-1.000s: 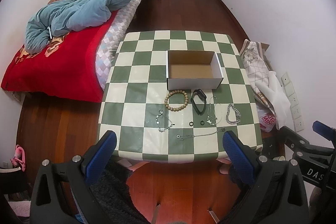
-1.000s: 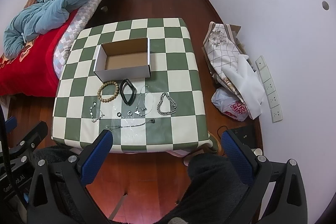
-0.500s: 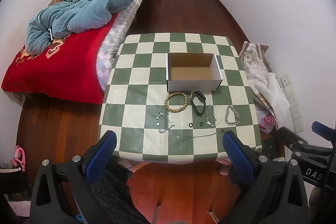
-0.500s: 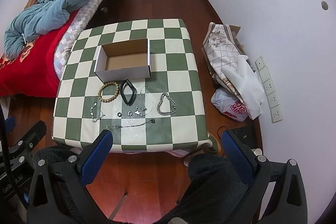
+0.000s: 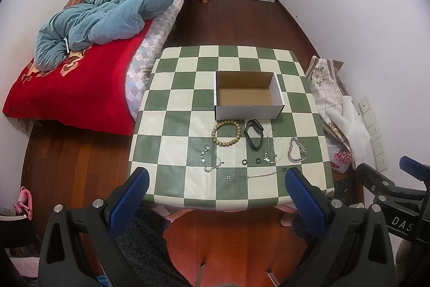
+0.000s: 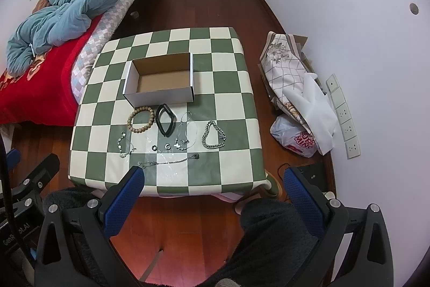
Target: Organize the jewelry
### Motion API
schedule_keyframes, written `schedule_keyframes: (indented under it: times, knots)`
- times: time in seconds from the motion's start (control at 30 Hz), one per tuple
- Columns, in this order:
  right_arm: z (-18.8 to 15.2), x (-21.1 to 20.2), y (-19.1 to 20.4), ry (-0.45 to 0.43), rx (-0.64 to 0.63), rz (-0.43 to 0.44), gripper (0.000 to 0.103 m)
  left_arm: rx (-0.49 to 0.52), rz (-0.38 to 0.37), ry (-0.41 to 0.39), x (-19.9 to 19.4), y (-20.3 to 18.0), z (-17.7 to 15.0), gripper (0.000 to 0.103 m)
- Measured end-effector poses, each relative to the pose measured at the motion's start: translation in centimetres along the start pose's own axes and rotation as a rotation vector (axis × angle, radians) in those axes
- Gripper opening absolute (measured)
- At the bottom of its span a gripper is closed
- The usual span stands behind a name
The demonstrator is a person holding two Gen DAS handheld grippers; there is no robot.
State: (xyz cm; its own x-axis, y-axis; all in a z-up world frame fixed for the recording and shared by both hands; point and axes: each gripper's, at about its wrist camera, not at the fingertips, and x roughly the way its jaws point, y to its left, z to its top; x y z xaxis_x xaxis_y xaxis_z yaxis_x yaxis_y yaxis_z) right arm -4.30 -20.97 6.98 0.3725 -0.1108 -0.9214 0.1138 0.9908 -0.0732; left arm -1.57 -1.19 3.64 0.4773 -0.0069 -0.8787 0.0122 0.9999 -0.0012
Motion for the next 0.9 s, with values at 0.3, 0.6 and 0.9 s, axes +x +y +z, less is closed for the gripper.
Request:
schedule_keyframes:
  times: [0.3, 0.6, 0.9]
  knots:
    - [-0.4, -0.1, 0.2, -0.014, 0.001, 0.0, 0.103, 0.001, -0.001, -0.002, -0.1, 0.1, 0.0, 0.103]
    - [0.0, 3.7, -1.0, -0.007, 0.048, -0.039, 0.103, -0.004, 0.134, -0.009, 4.2, 0.9, 1.4, 0.103]
    - [0.7, 13.2, -1.3, 0.088, 0.095, -0.035, 0.103, -0.005, 0.214, 0.086, 13.3, 2.8, 1.9, 0.103]
